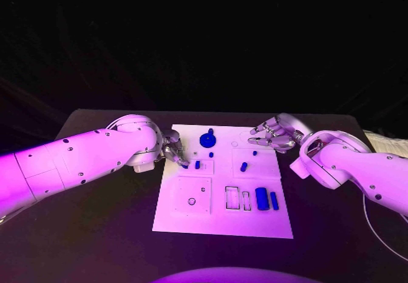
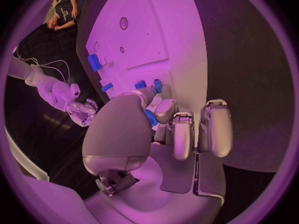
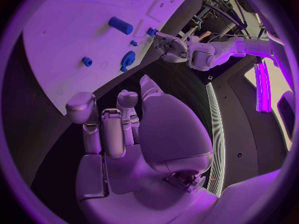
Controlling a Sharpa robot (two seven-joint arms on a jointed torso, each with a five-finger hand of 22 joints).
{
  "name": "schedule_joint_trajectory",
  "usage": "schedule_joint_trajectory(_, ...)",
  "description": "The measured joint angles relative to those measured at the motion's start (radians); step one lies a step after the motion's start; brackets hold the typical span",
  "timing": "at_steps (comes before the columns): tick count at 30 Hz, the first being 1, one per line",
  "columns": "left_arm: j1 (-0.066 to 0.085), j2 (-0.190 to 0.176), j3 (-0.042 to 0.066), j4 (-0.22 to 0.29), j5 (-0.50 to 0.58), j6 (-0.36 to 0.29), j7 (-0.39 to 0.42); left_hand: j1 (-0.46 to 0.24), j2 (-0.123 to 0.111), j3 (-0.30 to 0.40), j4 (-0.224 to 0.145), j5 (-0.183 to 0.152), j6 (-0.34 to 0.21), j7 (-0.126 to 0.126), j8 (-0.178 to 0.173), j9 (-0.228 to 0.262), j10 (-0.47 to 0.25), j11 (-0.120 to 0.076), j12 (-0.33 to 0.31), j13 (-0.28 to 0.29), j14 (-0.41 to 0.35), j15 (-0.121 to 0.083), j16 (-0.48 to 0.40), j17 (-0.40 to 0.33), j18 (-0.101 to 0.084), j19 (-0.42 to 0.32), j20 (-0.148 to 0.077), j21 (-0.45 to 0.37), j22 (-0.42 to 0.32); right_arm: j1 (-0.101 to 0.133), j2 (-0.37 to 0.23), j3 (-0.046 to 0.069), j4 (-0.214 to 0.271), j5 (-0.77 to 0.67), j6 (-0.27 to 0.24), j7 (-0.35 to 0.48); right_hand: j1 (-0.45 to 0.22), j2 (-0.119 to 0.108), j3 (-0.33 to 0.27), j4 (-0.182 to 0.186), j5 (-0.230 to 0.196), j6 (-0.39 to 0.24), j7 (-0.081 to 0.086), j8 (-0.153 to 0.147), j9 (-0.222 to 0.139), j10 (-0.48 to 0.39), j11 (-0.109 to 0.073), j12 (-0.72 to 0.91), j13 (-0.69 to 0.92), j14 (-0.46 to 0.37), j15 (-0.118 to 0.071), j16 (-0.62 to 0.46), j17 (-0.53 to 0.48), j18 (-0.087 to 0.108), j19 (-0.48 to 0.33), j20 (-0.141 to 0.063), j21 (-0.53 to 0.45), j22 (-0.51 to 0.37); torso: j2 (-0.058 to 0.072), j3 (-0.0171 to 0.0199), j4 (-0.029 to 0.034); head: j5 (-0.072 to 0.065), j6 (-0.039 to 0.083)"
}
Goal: Assemble the parts on the task board
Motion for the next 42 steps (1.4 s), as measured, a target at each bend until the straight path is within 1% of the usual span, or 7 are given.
schedule_joint_trajectory(6, 0.002, 0.011, 0.0, -0.012, -0.001, 0.007, -0.007, 0.0, 0.0, 0.007, 0.001, 0.0, 0.001, 0.001, -0.001, 0.0, 0.0, 0.0, 0.004, 0.003, 0.0, 0.0, 0.0, 0.0, 0.0, 0.0, 0.0, 0.0, 0.0, 0.0, 0.0, 0.0, 0.0, 0.0, 0.0, 0.0, 0.0, 0.0, 0.0, 0.0, 0.0, 0.0, 0.0, 0.0, 0.0, 0.0, 0.0, 0.0, 0.0, 0.0, 0.0, 0.0, 0.0, 0.0, 0.0, 0.0, 0.0, 0.0, 0.0, 0.0, 0.0, 0.0, -0.002)
schedule_joint_trajectory(12, 0.007, 0.026, -0.005, -0.032, 0.009, 0.024, -0.022, -0.015, 0.001, 0.019, 0.008, 0.0, 0.002, 0.002, 0.004, 0.005, 0.001, -0.001, 0.004, 0.005, 0.0, 0.0, 0.0, 0.0, 0.0, 0.0, 0.0, 0.0, 0.0, 0.0, 0.0, 0.0, 0.002, 0.001, 0.0, 0.0, 0.0, 0.0, 0.0, 0.0, 0.0, 0.0, 0.0, 0.0, 0.0, 0.0, 0.0, 0.0, 0.0, 0.0, 0.0, 0.0, 0.0, 0.0, 0.0, 0.0, 0.0, 0.0, 0.001, 0.0001, -0.0004, -0.002, -0.003)
schedule_joint_trajectory(16, 0.01, 0.036, -0.006, -0.043, 0.019, 0.033, -0.031, -0.068, -0.012, 0.067, -0.039, 0.0, 0.009, 0.001, 0.013, 0.007, 0.011, -0.008, 0.009, 0.01, -0.002, -0.002, 0.0, 0.0, 0.0, 0.0, 0.0, 0.0, 0.0, 0.0, -0.001, 0.0, 0.003, 0.001, 0.0, 0.0, 0.0, 0.0, 0.0, 0.0, 0.0, 0.0, 0.0, 0.0, 0.0, 0.0, 0.0, 0.0, 0.0, 0.0, 0.0, 0.0, 0.0, 0.0, 0.0, 0.0, 0.0, 0.0, 0.001, -0.0003, -0.0004, -0.004, -0.005)
schedule_joint_trajectory(20, 0.012, 0.041, -0.007, -0.049, 0.024, 0.039, -0.039, -0.1, -0.022, 0.097, -0.069, 0.0, 0.012, 0.0, 0.019, 0.008, 0.015, -0.011, 0.011, 0.016, 0.0, -0.008, 0.0, 0.0, 0.0, -0.004, -0.004, 0.0, 0.0, 0.0, -0.001, 0.0, 0.004, 0.001, 0.0, 0.0, 0.0, 0.0, 0.0, 0.0, 0.0, 0.0, 0.0, 0.0, 0.0, 0.0, 0.0, 0.0, 0.0, 0.0, 0.0, 0.0, 0.0, 0.0, 0.0, 0.0, 0.0, 0.0, 0.001, -0.0002, -0.0004, -0.005, -0.007)
schedule_joint_trajectory(24, 0.012, 0.046, -0.007, -0.054, 0.024, 0.043, -0.045, -0.121, -0.026, 0.096, -0.075, 0.0, 0.023, -0.006, 0.019, 0.013, 0.02, -0.016, 0.017, 0.021, 0.0, -0.008, 0.0, 0.0, 0.0, -0.003, -0.004, 0.005, 0.0, 0.0, -0.002, 0.0, 0.005, 0.002, 0.001, 0.0, 0.0, 0.0, 0.0, 0.0, 0.0, 0.0, 0.0, 0.0, 0.0, 0.0, 0.0, 0.0, 0.0, 0.0, 0.0, 0.0, 0.0, 0.0, 0.0, 0.0, 0.0, 0.0, 0.001, 0.0, 0.0002, -0.006, -0.009)
schedule_joint_trajectory(30, 0.012, 0.051, -0.008, -0.06, 0.018, 0.043, -0.053, -0.154, -0.02, 0.065, -0.058, 0.0, 0.047, -0.022, 0.022, 0.013, 0.031, -0.02, 0.023, 0.028, -0.003, -0.011, 0.0, 0.0, 0.0, -0.003, -0.011, 0.009, 0.0, 0.0, -0.002, 0.0, 0.005, 0.002, 0.001, 0.0, 0.0, 0.0, -0.005, -0.001, 0.004, 0.0, 0.0, 0.0, 0.0, 0.0, 0.0, 0.0, 0.0, 0.0, 0.0, 0.0, 0.0, 0.0, 0.0, 0.0, 0.0, -0.003, 0.0, 0.0, 0.0003, -0.008, -0.01)
schedule_joint_trajectory(42, 0.01, 0.056, -0.01, -0.058, 0.006, 0.031, -0.063, -0.165, -0.02, 0.057, -0.058, 0.005, 0.063, -0.027, 0.024, 0.018, 0.045, -0.024, 0.05, 0.059, 0.0, -0.015, 0.0, 0.0, 0.0, -0.004, -0.011, 0.021, 0.0, 0.0, 0.0, 0.0, 0.003, 0.003, 0.002, 0.0, 0.0, 0.0, -0.006, 0.0, 0.004, 0.0, 0.0, 0.0, 0.0, 0.0, 0.0, 0.0, -0.002, 0.0, 0.0, -0.004, 0.001, 0.0, -0.004, -0.004, -0.004, -0.006, 0.0, -0.0002, 0.0007, -0.01, -0.013)
